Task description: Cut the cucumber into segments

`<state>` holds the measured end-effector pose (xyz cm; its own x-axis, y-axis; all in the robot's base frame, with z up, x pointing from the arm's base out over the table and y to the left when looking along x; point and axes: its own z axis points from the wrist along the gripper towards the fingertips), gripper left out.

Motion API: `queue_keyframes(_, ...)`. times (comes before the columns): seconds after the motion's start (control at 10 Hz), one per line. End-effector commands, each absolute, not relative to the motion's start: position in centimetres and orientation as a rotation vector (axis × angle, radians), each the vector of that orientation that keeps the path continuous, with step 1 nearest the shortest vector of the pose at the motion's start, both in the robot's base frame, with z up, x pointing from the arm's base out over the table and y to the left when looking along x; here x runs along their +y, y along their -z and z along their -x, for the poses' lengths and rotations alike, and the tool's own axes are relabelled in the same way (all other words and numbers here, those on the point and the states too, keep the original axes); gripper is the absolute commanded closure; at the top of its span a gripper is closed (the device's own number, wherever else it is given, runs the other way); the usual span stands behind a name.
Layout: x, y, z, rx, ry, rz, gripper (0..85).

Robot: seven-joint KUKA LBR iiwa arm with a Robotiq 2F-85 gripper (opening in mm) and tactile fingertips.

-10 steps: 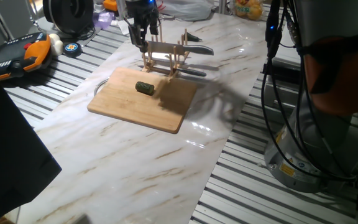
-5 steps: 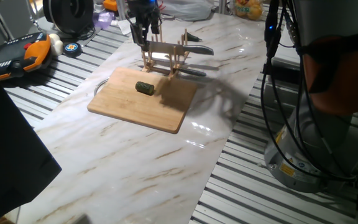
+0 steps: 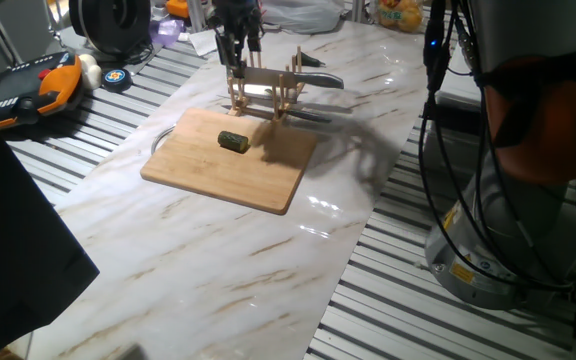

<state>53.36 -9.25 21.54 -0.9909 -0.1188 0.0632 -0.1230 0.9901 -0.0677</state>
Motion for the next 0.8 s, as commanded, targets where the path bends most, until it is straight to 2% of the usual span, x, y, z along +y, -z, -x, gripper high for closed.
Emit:
queue_keyframes(0.0, -9.3, -21.5, -53.3, -3.075, -0.106, -0.187, 0.0)
queue_keyframes(0.7, -13.6, -19.5, -53.6, -3.094, -0.053, -0.202, 0.0)
